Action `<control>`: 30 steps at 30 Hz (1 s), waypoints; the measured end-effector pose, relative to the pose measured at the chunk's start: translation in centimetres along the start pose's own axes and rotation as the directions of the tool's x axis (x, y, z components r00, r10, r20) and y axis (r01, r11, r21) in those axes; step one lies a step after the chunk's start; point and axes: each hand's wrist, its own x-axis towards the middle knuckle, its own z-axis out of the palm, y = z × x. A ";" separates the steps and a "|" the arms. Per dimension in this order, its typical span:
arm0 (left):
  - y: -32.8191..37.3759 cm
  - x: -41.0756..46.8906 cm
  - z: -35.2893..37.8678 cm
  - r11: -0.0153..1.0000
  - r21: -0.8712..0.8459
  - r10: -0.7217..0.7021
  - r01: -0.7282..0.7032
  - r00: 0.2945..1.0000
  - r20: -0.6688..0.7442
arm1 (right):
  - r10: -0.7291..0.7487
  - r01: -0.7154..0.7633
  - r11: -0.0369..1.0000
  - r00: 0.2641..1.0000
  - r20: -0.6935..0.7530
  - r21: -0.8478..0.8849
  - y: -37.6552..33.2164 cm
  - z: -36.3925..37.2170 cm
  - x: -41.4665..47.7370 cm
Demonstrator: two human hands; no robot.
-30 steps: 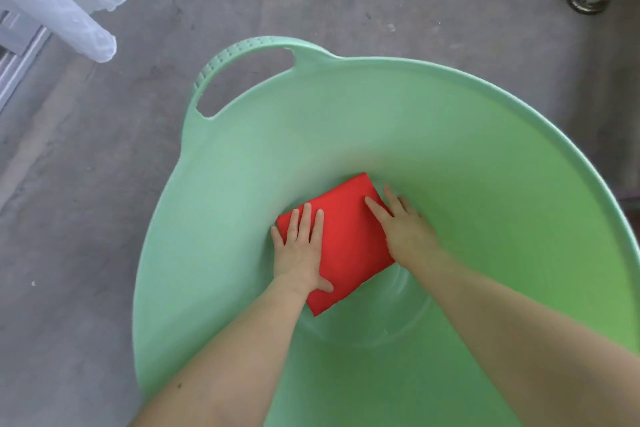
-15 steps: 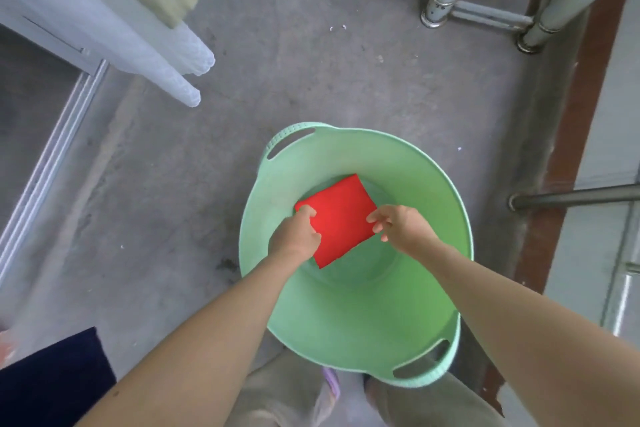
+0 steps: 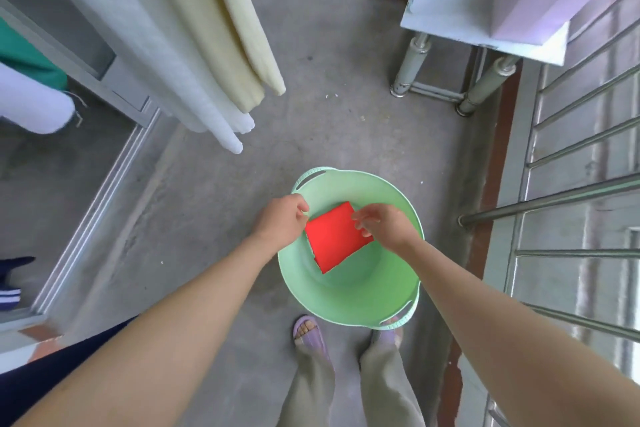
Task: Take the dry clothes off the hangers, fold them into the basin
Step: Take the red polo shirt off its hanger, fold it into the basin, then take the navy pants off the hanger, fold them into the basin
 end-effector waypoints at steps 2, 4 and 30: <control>0.6 -1.9 -2.4 1.000 -0.014 0.022 -0.022 0.999 -0.032 | -0.006 0.007 0.999 0.999 -0.034 0.034 -1.7 -0.3 -2.0; 1.1 -4.0 -4.5 0.998 -0.002 0.064 -0.064 0.996 -0.064 | -0.034 0.040 0.995 0.997 -0.066 0.087 -3.5 -0.9 -4.1; 1.5 -43.9 -25.5 0.972 0.231 0.150 0.043 0.643 -0.751 | -0.829 0.830 0.556 0.557 0.041 -0.037 -31.3 2.1 -31.5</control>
